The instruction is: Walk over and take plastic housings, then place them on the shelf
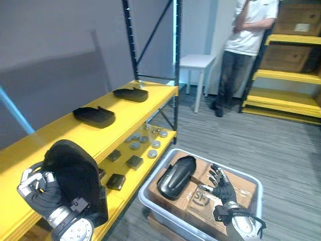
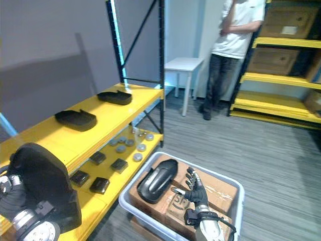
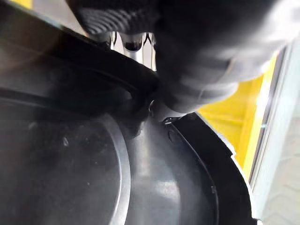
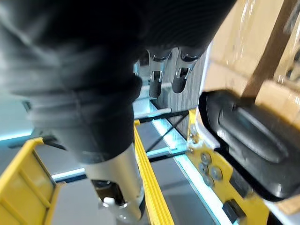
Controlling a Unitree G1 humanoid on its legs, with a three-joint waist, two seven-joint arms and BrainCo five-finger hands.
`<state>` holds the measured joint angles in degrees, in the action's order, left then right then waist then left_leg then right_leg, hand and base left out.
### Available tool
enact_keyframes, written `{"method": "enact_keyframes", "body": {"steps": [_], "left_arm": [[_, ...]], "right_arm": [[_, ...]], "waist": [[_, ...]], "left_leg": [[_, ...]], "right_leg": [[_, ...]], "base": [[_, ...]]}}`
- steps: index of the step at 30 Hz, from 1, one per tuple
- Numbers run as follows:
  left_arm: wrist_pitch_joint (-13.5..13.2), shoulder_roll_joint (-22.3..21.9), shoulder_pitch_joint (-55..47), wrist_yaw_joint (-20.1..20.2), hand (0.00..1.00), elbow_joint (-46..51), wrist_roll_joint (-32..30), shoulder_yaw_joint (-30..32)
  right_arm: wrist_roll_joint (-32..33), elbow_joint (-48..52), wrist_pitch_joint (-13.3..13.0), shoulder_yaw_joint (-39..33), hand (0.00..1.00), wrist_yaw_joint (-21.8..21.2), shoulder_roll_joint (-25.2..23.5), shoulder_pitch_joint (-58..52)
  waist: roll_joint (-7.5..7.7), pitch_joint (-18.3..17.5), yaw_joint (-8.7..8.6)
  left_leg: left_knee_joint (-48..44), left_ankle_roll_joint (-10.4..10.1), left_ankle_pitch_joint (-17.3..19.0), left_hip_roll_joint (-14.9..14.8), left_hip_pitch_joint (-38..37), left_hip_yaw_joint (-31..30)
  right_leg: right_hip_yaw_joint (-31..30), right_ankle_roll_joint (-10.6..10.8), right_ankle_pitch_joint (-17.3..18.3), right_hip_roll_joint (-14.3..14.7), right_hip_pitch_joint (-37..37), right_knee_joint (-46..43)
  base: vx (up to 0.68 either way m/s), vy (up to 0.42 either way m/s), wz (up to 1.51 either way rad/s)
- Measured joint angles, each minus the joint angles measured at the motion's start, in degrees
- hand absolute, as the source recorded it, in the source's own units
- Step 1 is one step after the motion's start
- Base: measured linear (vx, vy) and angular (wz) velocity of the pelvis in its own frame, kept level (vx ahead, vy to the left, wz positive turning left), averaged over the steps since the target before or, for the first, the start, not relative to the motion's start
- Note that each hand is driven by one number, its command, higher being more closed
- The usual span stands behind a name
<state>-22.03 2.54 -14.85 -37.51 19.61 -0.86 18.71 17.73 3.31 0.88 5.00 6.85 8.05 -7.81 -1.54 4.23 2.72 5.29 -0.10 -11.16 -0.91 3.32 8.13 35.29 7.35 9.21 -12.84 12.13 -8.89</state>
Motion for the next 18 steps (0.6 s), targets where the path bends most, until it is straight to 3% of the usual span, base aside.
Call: {"method": "enact_keyframes", "body": {"steps": [3, 6, 8, 9, 10, 11, 12, 13, 15, 17, 18], "left_arm": [[-0.14, -0.01, 0.09, 3.46, 1.00, 0.17, 2.50, 1.54], [-0.34, -0.02, 0.09, 6.17, 1.00, 0.39, 5.80, 3.66], [-0.73, 0.52, 0.38, 9.03, 1.00, 0.67, 8.13, 5.28], [-1.00, 0.90, 0.61, 9.97, 1.00, 0.68, 8.93, 5.54], [-1.21, 1.59, 0.92, 11.46, 1.00, 0.72, 9.87, 5.69], [-1.24, 2.51, 1.43, 13.08, 1.00, 0.77, 10.43, 5.54], [-1.25, 3.30, 2.01, 13.76, 1.00, 0.78, 10.59, 5.21], [-1.25, 3.64, 2.33, 14.23, 1.00, 0.80, 10.86, 5.15], [-0.77, 5.18, 4.45, 16.83, 1.00, 0.70, 13.16, 5.14], [0.06, 6.18, 7.26, 19.50, 1.00, 0.59, 16.80, 4.48], [0.67, 6.76, 9.03, 21.54, 1.00, 0.40, 19.32, 3.79]], "right_arm": [[1.07, 0.09, 0.01, -1.93, 0.00, 0.18, -0.62, -0.02], [1.19, 0.08, -0.02, -4.00, 0.00, 0.35, -0.64, 0.73], [1.17, -0.01, -0.18, -4.81, 0.00, 0.35, -1.07, 1.30], [1.17, -0.02, -0.35, -4.90, 0.00, 0.51, -1.27, 1.29], [1.19, -0.13, -0.83, -4.86, 0.00, 0.88, -1.72, 1.23], [1.18, -0.86, -1.54, -4.88, 0.00, 1.16, -2.24, 1.15], [1.17, -2.02, -2.07, -4.76, 0.00, 1.17, -2.30, 1.16], [1.17, -2.05, -2.10, -4.79, 0.00, 1.21, -2.29, 1.06], [1.18, -2.05, -2.37, -5.25, 0.00, 0.96, -2.27, 1.05], [1.17, -2.05, -2.51, -6.44, 0.00, 0.82, -2.36, 0.83], [1.17, -2.06, -2.52, -7.43, 0.00, 0.82, -2.37, 0.36]], "waist": [[0.52, 1.01, -0.87], [0.56, 2.33, 0.40], [1.43, 3.57, 1.17], [1.77, 3.86, 1.21], [2.30, 4.56, 1.09], [2.19, 5.43, 0.73], [1.79, 5.60, 0.27], [1.67, 5.65, 0.01], [1.69, 5.78, -0.59], [1.65, 5.94, -0.92], [1.56, 6.30, -1.87]], "left_leg": [[-0.35, 0.91, 0.51, -0.16, -0.32, 10.37], [-0.39, 2.63, 1.20, 2.09, -0.52, 9.65], [-2.00, 4.27, 2.99, 4.34, -0.64, 7.56], [-2.86, 4.79, 3.61, 5.11, -0.70, 6.57], [-4.10, 5.27, 4.54, 6.05, -1.21, 4.53], [-4.60, 5.91, 5.18, 6.41, -2.34, 1.44], [-4.60, 6.42, 5.65, 6.10, -2.70, -1.89], [-4.64, 6.56, 5.76, 5.88, -2.77, -3.44], [-4.33, 6.72, 5.95, 5.70, -3.32, -8.32], [-4.28, 6.48, 6.22, 6.18, -3.75, -11.27], [-3.93, 6.09, 6.46, 6.63, -4.66, -13.60]], "right_leg": [[4.94, 0.50, 0.05, -2.06, 2.35, -0.52], [7.14, 0.69, 0.20, -5.76, 2.85, -5.95], [7.20, 0.19, -0.15, -12.26, 0.20, -19.73], [6.02, -1.22, -1.07, -14.39, -1.03, -24.67], [2.43, -5.77, -4.06, -16.52, -3.45, -31.65], [-4.56, -10.04, -9.46, -16.85, -7.44, -39.34], [-9.63, -5.81, -4.08, -14.59, -11.02, -43.37], [-11.18, -5.15, -1.63, -12.94, -12.39, -43.53], [-16.09, -4.21, 3.85, -6.12, -17.01, -35.87], [-20.26, -3.39, 4.36, -1.91, -20.22, -26.98], [-22.72, -2.94, 4.07, 0.33, -20.67, -22.74]], "base": [[0.08, 0.078, 0.83], [0.09, 0.137, 0.70], [0.07, 0.140, 0.71], [0.10, 0.172, 0.81], [0.12, 0.158, 1.02], [0.15, 0.120, 1.35], [0.12, 0.039, 1.27], [0.10, -0.030, 1.27], [0.09, -0.042, 1.07], [0.11, -0.047, 0.91], [0.13, -0.058, 1.07]]}}
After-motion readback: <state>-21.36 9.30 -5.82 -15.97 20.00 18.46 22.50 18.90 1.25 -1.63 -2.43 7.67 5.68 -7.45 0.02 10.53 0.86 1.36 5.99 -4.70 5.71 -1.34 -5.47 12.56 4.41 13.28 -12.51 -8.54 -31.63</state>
